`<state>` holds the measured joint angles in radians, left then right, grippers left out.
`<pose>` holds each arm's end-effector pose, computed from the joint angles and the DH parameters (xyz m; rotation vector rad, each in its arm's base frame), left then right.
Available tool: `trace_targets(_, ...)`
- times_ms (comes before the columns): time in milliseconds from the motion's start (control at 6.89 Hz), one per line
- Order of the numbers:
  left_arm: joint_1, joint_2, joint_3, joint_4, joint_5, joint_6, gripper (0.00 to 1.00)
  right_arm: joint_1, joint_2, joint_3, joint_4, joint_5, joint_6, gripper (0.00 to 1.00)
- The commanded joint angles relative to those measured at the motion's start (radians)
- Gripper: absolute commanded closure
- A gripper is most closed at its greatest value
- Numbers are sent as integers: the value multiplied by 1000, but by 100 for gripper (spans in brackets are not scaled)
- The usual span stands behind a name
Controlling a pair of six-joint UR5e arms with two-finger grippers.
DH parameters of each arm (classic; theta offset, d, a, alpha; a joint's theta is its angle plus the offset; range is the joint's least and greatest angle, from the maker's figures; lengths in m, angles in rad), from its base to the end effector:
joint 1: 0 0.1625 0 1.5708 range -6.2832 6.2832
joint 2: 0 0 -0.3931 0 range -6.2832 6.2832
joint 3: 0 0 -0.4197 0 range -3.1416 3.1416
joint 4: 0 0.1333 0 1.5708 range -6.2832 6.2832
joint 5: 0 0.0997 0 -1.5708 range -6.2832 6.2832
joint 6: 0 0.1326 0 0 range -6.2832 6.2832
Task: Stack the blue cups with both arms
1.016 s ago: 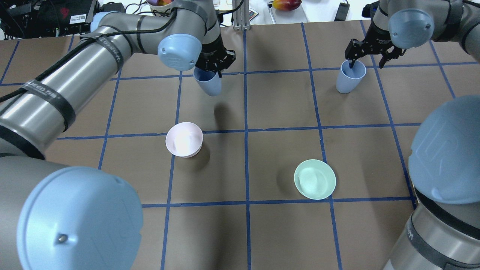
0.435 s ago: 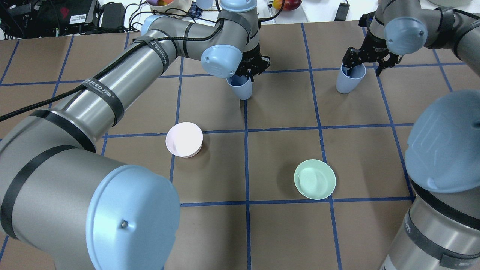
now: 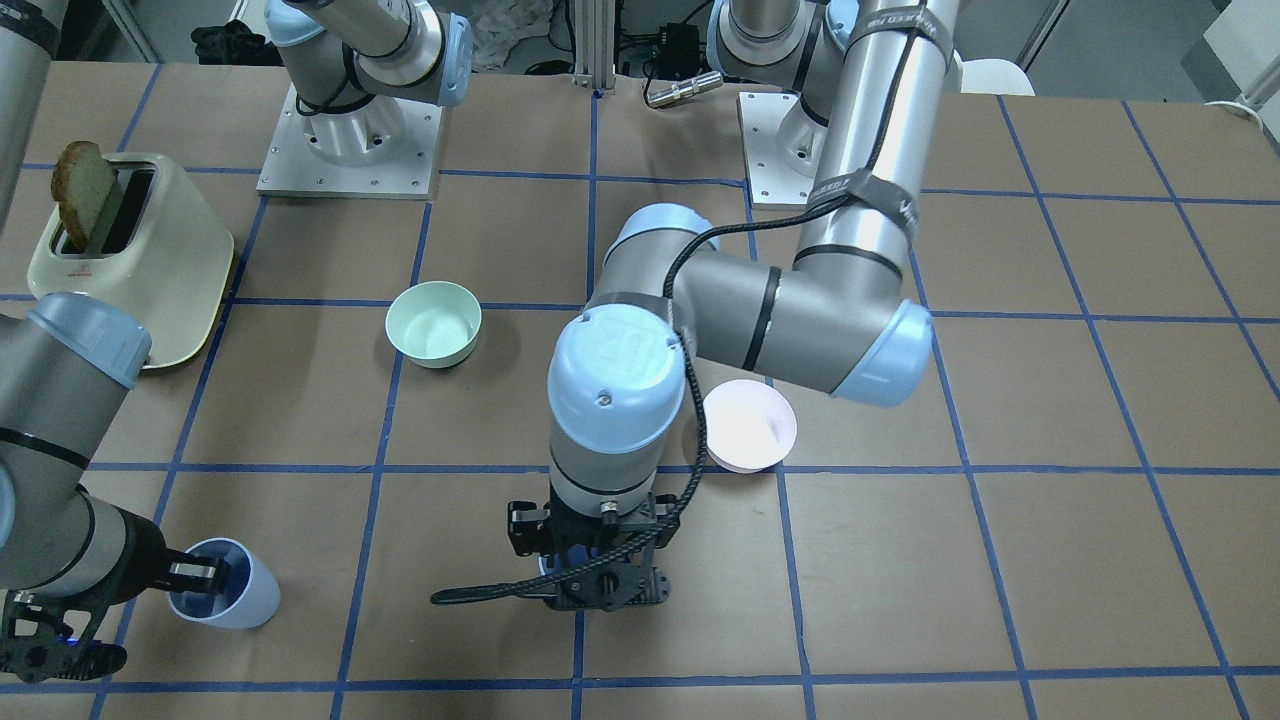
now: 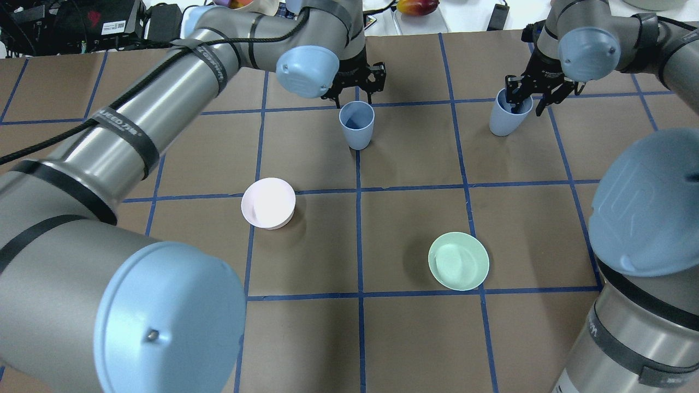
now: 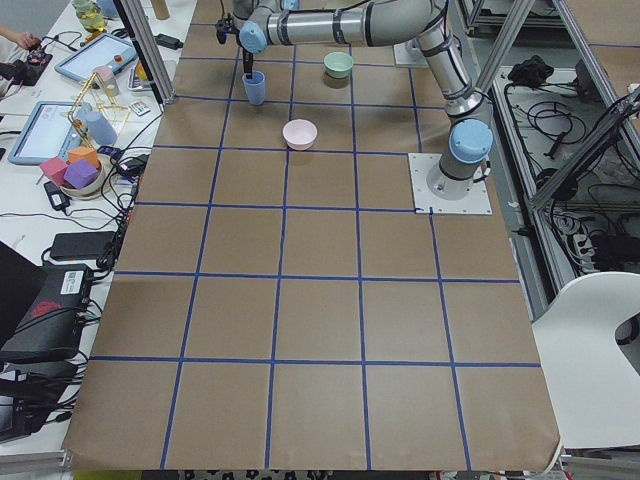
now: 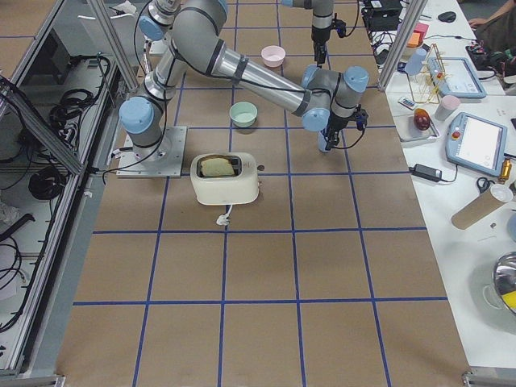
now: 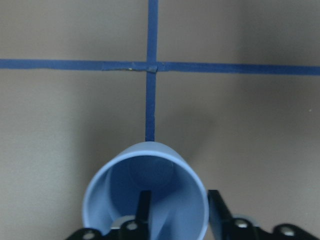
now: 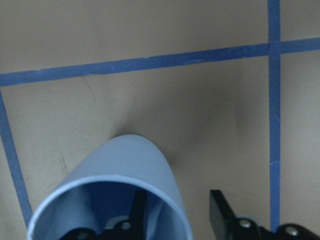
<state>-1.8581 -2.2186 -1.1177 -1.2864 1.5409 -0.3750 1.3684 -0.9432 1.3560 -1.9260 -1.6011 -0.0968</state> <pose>-0.3470 -0.6901 0.2717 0.1330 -3.0792 0.1158 -0.0155 -0.7187 0.1743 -0.1632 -3.1145 -0.0959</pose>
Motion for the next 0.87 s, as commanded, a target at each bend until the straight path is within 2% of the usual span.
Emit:
trace_targets(0, 75, 159, 65, -365, 7, 30, 0, 0, -15, -20, 24, 4, 2, 100)
trace_targets(145, 104, 237, 41, -505, 7, 123, 0, 8, -52, -32, 54, 10, 14, 100)
trace_targets(290, 123, 334, -31, -587, 4, 237, 0, 21, -87, -63, 127, 94, 20, 100)
trace_targets(435, 135, 421, -127, -562, 13, 257, 0, 56, -103, -125, 219, 110, 64, 100)
trace_targets(581, 138, 478, -242, -439, 57, 257, 6, 152, -104, -208, 290, 107, 204, 100)
trace_targets(726, 143, 520, -367, -228, 85, 265, 6, 246, -103, -281, 355, 110, 353, 100)
